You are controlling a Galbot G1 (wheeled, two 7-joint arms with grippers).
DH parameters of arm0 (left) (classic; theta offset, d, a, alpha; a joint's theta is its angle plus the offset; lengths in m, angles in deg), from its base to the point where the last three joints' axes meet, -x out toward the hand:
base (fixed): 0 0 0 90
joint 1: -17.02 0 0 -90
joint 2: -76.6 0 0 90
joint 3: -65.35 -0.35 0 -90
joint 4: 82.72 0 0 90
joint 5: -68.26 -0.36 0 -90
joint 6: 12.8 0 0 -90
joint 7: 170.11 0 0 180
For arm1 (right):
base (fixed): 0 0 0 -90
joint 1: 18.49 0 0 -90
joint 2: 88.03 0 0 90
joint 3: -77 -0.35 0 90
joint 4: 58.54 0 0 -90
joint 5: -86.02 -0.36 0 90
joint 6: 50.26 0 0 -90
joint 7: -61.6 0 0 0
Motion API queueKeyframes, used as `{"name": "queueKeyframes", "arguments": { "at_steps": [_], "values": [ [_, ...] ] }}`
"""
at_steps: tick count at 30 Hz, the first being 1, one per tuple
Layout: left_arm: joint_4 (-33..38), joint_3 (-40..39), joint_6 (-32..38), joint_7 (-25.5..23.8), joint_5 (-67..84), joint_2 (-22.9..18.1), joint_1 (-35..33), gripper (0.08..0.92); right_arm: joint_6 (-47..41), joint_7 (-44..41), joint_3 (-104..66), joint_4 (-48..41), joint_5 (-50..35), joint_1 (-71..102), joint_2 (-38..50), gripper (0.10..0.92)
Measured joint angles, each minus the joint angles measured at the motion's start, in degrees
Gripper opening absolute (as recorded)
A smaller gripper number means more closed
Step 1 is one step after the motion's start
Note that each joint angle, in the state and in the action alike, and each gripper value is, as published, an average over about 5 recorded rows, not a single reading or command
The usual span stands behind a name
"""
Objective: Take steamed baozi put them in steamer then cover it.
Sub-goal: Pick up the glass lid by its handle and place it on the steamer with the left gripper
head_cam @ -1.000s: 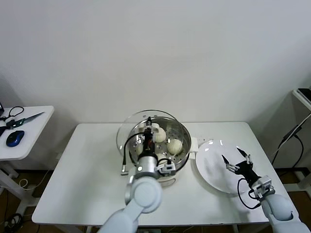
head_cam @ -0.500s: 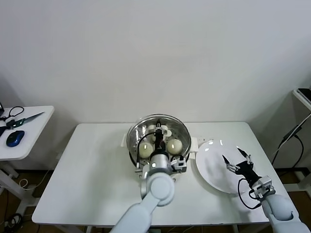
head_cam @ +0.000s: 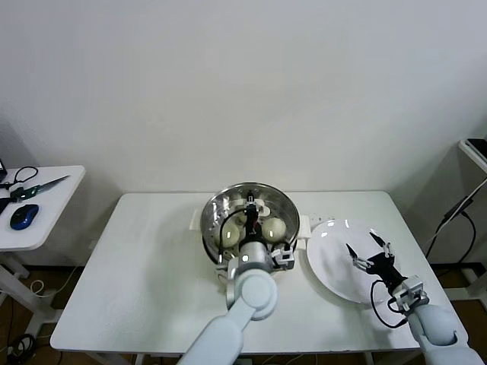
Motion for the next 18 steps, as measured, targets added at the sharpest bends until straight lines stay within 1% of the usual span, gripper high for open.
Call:
{"name": "queueKeyframes", "arguments": {
  "at_steps": [6,18],
  "values": [
    [-0.7,0.4,0.0,0.5,0.1,-0.7,0.0,0.151,0.1,-0.2,-0.1,0.0,0.2,0.0,-0.1,0.823],
    [-1.3,0.8,0.0,1.2,0.2,-0.7,-0.3,0.151,0.2,-0.6,-0.3,0.0,0.3,0.0,0.0,0.823]
  ]
}}
